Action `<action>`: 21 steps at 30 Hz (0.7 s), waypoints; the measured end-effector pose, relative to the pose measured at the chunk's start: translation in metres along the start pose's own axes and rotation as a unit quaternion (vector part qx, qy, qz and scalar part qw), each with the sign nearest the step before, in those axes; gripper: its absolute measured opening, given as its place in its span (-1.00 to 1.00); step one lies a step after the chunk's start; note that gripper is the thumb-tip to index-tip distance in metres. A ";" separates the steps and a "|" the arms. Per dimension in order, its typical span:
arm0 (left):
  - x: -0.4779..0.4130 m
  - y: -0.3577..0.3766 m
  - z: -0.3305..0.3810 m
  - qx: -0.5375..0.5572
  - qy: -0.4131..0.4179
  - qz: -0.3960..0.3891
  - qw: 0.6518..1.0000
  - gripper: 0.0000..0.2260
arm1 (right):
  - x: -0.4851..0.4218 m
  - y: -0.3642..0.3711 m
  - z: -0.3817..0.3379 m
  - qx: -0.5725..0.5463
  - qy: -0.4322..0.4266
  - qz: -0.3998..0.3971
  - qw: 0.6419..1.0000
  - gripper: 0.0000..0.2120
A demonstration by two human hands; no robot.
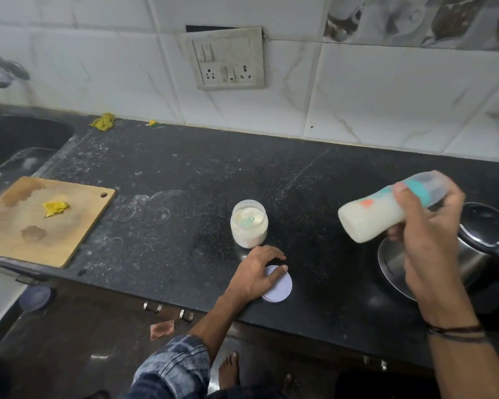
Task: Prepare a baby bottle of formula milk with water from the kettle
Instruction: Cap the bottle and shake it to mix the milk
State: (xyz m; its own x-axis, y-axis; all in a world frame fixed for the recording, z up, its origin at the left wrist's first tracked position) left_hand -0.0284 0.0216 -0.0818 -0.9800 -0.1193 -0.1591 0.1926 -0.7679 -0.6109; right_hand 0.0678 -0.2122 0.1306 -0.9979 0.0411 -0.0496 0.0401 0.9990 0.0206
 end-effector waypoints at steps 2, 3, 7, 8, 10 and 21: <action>0.000 0.000 0.000 -0.001 0.002 -0.001 1.000 -0.79 | 0.000 0.002 0.004 0.032 0.008 -0.038 0.999 -0.58; 0.001 0.000 0.000 0.000 0.003 -0.002 1.000 -0.79 | 0.001 0.004 0.007 0.052 0.021 -0.072 0.996 -0.58; 0.000 -0.001 0.001 0.000 -0.001 -0.003 1.000 -0.79 | 0.000 0.000 0.005 0.011 0.011 -0.025 1.000 -0.55; 0.000 -0.001 0.001 -0.001 -0.001 -0.003 1.000 -0.79 | -0.002 -0.001 0.004 0.004 0.006 -0.010 1.000 -0.53; 0.000 0.000 0.000 -0.003 -0.001 -0.002 1.000 -0.80 | -0.002 0.000 0.003 0.031 0.007 -0.040 0.999 -0.53; 0.001 -0.001 0.002 -0.004 0.000 -0.002 1.000 -0.78 | -0.001 0.002 0.005 0.049 0.018 -0.083 0.995 -0.52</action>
State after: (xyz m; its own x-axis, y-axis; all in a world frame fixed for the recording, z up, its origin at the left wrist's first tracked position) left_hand -0.0300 0.0216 -0.0798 -0.9808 -0.1153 -0.1571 0.1887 -0.7630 -0.6182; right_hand 0.0691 -0.2100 0.1261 -0.9924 -0.1230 -0.0087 -0.1219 0.9891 -0.0827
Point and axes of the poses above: each hand's wrist, its own x-axis away from the middle knuckle, its own y-axis out of the palm, z = x × y, the point moved 1 cm from there along -x, towards the middle knuckle, and after that the axes turned 3 degrees about x, right-handed, at the moved point
